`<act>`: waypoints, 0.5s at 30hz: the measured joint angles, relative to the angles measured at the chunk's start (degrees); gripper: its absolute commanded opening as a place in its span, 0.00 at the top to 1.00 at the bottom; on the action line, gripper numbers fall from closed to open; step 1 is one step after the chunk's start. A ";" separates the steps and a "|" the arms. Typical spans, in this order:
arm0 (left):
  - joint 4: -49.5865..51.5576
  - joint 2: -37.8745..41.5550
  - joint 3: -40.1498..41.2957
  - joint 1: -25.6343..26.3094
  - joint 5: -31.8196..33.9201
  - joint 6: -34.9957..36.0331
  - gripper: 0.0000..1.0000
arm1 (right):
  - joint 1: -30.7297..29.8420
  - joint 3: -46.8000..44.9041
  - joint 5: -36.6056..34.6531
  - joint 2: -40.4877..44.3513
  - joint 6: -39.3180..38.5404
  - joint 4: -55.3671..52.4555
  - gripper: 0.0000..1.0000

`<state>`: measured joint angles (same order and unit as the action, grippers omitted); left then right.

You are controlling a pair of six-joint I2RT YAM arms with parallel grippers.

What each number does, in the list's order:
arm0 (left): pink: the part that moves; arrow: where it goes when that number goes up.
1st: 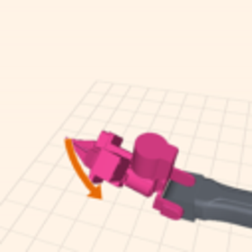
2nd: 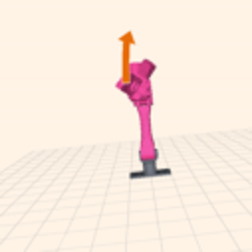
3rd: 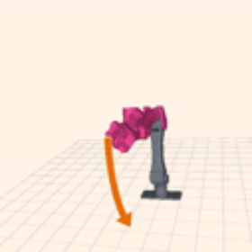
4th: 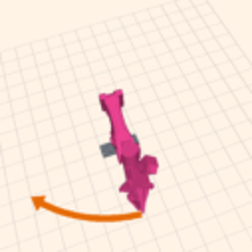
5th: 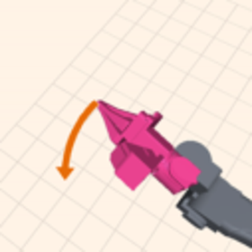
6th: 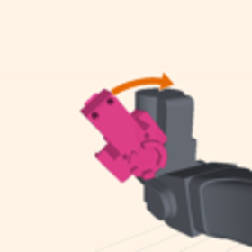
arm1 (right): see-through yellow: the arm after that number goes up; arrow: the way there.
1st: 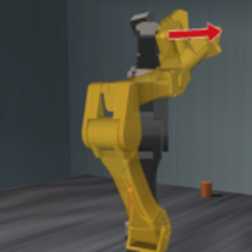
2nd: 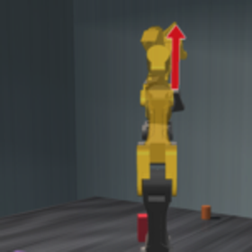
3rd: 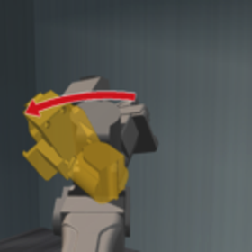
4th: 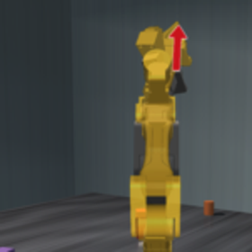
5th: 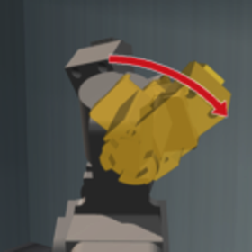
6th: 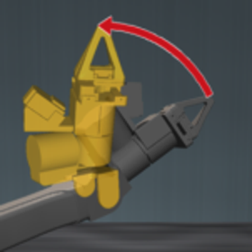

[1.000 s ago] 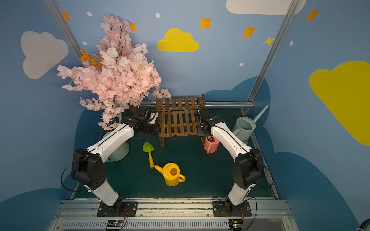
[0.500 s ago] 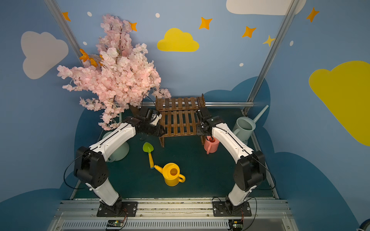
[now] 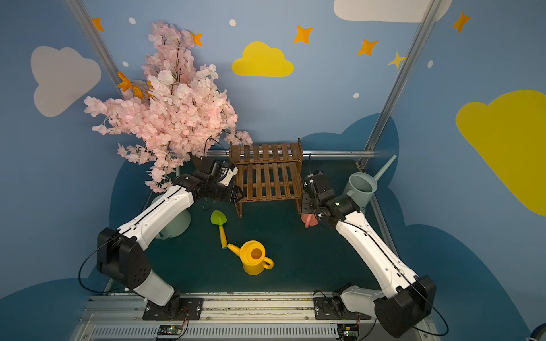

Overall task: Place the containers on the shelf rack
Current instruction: Adjust the shelf at the center of the board.

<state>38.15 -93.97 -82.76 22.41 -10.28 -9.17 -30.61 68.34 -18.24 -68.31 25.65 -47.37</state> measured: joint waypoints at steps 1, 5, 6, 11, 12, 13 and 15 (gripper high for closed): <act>0.00 -0.76 0.00 -0.04 0.24 0.00 0.42 | -0.07 -1.90 -0.44 1.92 0.37 -0.17 0.34; 0.09 -3.74 -0.04 -0.31 1.66 0.66 0.58 | -0.24 -7.96 -2.49 8.37 1.29 -0.68 0.31; 0.17 -4.33 -0.09 -0.33 1.49 0.79 0.63 | -0.24 -8.72 -2.95 9.31 1.46 -0.70 0.31; 0.59 -4.72 -1.46 -0.79 3.02 1.66 0.77 | -0.24 -9.18 -3.85 9.75 1.55 -0.57 0.30; 0.85 -4.83 -1.73 -0.83 3.30 1.73 0.78 | -0.24 -9.18 -3.80 9.31 1.55 -0.48 0.30; 1.01 -4.83 -1.86 -0.92 3.67 1.79 0.79 | -0.24 -9.11 -3.67 8.68 1.57 -0.42 0.30; 1.11 -4.90 -1.95 -1.01 4.42 1.77 0.82 | -0.22 -9.07 -3.28 7.23 1.57 0.02 0.30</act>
<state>39.27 -98.87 -84.71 21.41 -5.87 -7.40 -30.83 59.27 -21.52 -61.08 27.22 -47.35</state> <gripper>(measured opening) 0.200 0.698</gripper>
